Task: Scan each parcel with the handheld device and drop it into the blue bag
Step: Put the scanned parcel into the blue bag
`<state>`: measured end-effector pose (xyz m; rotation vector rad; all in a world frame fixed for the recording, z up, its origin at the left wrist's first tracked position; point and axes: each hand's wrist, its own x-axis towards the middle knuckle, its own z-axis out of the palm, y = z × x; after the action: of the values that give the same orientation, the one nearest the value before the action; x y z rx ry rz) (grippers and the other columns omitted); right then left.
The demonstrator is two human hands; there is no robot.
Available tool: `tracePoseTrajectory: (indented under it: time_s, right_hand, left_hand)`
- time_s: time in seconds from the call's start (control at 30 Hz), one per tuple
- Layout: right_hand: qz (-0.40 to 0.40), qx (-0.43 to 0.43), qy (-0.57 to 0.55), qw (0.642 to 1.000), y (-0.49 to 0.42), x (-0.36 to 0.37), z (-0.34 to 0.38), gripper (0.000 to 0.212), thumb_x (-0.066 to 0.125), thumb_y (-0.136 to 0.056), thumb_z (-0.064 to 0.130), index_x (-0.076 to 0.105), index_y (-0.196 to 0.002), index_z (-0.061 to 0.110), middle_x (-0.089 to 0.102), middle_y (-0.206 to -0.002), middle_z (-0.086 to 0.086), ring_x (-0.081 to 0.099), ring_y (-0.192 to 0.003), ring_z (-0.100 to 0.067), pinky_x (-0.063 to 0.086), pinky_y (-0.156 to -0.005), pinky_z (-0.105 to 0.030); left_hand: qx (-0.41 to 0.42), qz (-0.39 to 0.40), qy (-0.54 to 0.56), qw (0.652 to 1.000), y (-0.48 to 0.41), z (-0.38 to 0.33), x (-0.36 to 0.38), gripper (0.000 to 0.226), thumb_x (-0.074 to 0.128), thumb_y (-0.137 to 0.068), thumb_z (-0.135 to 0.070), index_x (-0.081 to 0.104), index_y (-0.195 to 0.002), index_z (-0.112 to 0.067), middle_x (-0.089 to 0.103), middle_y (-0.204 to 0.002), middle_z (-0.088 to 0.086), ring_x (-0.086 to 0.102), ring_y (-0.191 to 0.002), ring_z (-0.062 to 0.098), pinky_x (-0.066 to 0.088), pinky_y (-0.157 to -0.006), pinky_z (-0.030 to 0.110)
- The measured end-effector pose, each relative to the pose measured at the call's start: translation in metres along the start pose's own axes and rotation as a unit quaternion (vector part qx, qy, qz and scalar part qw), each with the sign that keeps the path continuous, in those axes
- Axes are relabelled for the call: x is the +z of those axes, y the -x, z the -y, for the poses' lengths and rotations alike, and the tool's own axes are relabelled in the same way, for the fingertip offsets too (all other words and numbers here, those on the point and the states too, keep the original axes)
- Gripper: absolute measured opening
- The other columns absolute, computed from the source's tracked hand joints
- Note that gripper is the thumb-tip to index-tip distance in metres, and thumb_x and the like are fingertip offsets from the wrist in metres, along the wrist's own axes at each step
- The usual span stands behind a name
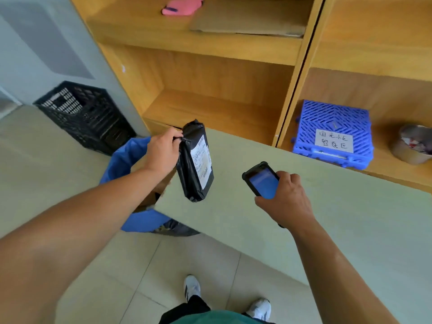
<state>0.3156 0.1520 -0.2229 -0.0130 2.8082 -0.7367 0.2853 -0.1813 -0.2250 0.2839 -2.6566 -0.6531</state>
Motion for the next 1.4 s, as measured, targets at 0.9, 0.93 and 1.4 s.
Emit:
tracePoseTrajectory:
  time_s: [0.9, 0.93, 1.4]
  right_hand:
    - [0.113, -0.115, 0.072, 0.984, -0.059, 0.189, 0.266, 0.068, 0.079, -0.073, 0.041, 0.04, -0.126, 0.022, 0.04, -0.106, -0.002, 0.054, -0.086, -0.022, 0.059, -0.078, -0.044]
    - [0.118, -0.119, 0.075, 0.983, -0.067, 0.192, 0.269, 0.069, 0.079, -0.074, 0.041, 0.039, -0.127, 0.021, 0.04, -0.106, -0.002, 0.054, -0.086, -0.021, 0.059, -0.078, -0.044]
    - [0.15, -0.107, 0.072, 0.98, -0.17, 0.22, 0.299, 0.075, 0.082, -0.074, 0.04, 0.037, -0.131, 0.021, 0.041, -0.107, -0.003, 0.054, -0.091, -0.021, 0.056, -0.078, -0.039]
  left_hand:
    - [-0.236, -0.048, -0.032, 0.97, 0.033, 0.334, -0.103, 0.013, 0.053, -0.1, -0.008, 0.065, -0.105, -0.006, 0.068, -0.102, 0.013, 0.064, -0.095, 0.035, 0.05, -0.086, 0.046]
    - [-0.238, -0.047, -0.037, 0.969, 0.027, 0.336, -0.1, 0.013, 0.053, -0.1, -0.007, 0.064, -0.105, -0.006, 0.068, -0.103, 0.013, 0.063, -0.095, 0.035, 0.05, -0.086, 0.046]
    - [-0.237, 0.003, -0.033, 0.971, -0.05, 0.383, -0.049, 0.017, 0.053, -0.098, -0.002, 0.065, -0.109, -0.007, 0.065, -0.116, 0.012, 0.062, -0.107, 0.029, 0.048, -0.094, 0.035]
